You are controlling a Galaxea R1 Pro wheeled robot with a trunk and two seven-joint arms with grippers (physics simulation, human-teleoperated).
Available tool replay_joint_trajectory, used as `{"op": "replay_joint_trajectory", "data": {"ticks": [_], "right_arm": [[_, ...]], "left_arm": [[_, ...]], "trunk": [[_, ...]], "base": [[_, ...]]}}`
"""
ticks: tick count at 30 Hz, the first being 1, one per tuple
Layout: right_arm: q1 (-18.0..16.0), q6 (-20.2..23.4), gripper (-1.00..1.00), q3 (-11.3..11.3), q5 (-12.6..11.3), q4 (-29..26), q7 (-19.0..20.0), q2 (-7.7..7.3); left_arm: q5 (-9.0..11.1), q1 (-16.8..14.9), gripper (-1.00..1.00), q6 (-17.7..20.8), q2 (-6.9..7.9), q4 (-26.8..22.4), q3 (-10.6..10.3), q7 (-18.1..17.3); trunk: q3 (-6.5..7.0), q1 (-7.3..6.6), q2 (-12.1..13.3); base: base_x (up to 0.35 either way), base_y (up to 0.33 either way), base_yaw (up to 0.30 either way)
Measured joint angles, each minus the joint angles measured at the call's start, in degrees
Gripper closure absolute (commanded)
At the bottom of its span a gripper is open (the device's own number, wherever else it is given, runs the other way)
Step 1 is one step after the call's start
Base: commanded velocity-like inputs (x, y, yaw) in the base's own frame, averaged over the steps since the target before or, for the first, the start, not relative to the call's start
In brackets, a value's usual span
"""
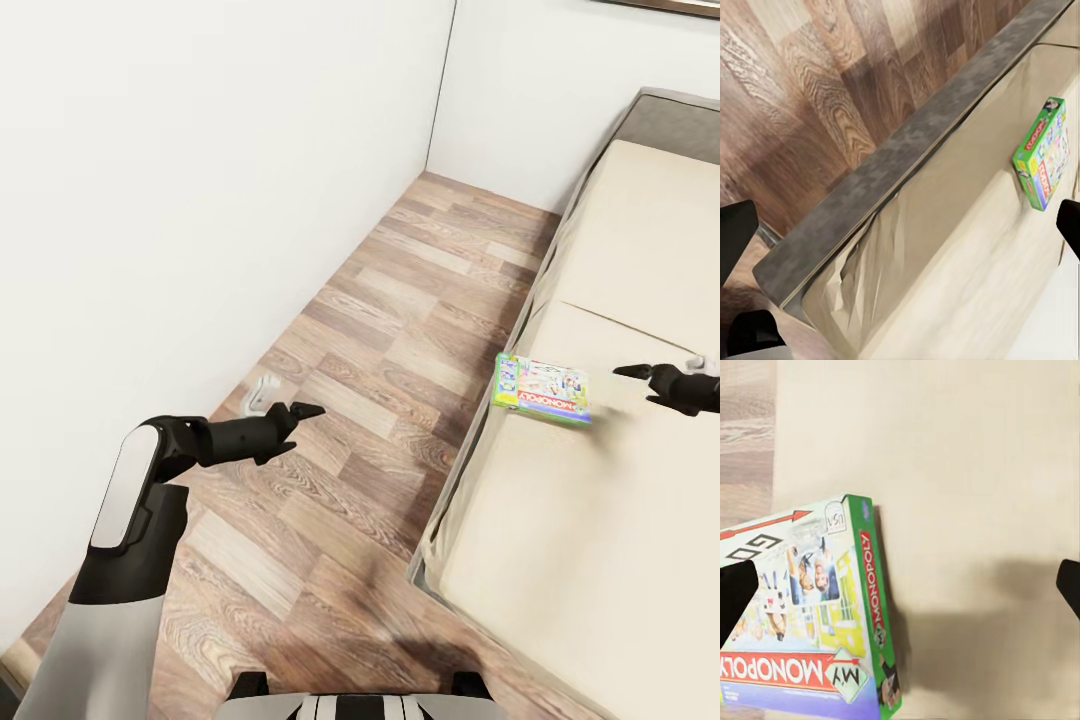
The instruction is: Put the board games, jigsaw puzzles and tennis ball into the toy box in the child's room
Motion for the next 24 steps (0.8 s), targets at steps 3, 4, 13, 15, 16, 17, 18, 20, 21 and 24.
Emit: {"op": "replay_joint_trajectory", "data": {"ticks": [3, 4, 13, 15, 16, 17, 18, 20, 21, 24], "right_arm": [[0.07, -0.10, -1.00, -0.06, -0.06, -0.24, 0.00, -1.13], [0.12, -0.21, -1.00, -0.14, 0.01, -0.42, 0.00, -2.15], [0.27, -0.53, -1.00, -1.13, -0.02, -1.02, 0.01, -6.67], [0.29, -0.64, -1.00, -1.33, -0.03, -1.10, 0.04, -7.20], [0.31, -0.83, -1.00, -1.52, -0.05, -1.18, 0.13, -7.65], [0.32, -0.83, -1.00, -1.52, -0.06, -1.18, 0.13, -7.66], [0.34, -1.16, -1.00, -1.67, -0.06, -1.33, 0.21, -8.04], [0.41, -1.64, -1.00, -1.79, -0.09, -1.62, 0.29, -8.37], [0.53, -2.20, -1.00, -1.89, -0.17, -2.04, 0.36, -8.62], [1.15, -3.39, -1.00, -2.07, -0.42, -3.52, 0.68, -8.99]], "left_arm": [[-0.04, 0.05, -1.00, 0.01, 0.04, 0.10, 0.00, -0.37], [-0.10, 0.09, -1.00, 0.00, 0.07, 0.17, 0.00, -0.83], [-0.56, 0.21, -1.00, 0.00, 0.13, 2.06, -0.02, -4.09], [-0.60, 0.18, -1.00, 0.00, 0.13, 2.83, -0.05, -4.46], [-0.60, 0.09, -1.00, 0.01, 0.12, 3.81, -0.08, -4.82], [-0.57, 0.09, -1.00, 0.00, 0.12, 3.85, -0.08, -4.84], [-0.62, -0.02, -1.00, 0.03, 0.07, 5.04, -0.10, -5.25], [-0.59, -0.14, -1.00, 0.03, -0.01, 6.52, -0.11, -5.89], [-0.63, -0.30, -1.00, 0.06, -0.07, 7.99, -0.14, -6.74], [-0.67, -0.89, -1.00, 0.05, -0.10, 11.01, -0.28, -9.51]], "trunk": [[0.00, 0.00, 0.00], [0.00, 0.00, 0.00], [0.00, 0.00, 0.00], [0.00, 0.00, 0.00], [0.00, 0.00, 0.00], [0.00, 0.00, 0.00], [0.00, 0.00, 0.00], [0.00, 0.00, 0.00], [0.00, 0.00, 0.00], [0.00, 0.00, 0.00]], "base": [[0.000, 0.000, 0.000], [0.000, 0.000, 0.000], [0.000, 0.000, 0.000], [0.000, 0.000, 0.000], [0.000, 0.000, 0.000], [0.000, 0.000, 0.000], [0.000, 0.000, 0.000], [0.000, 0.000, 0.000], [0.000, 0.000, 0.000], [0.000, 0.000, 0.000]]}}
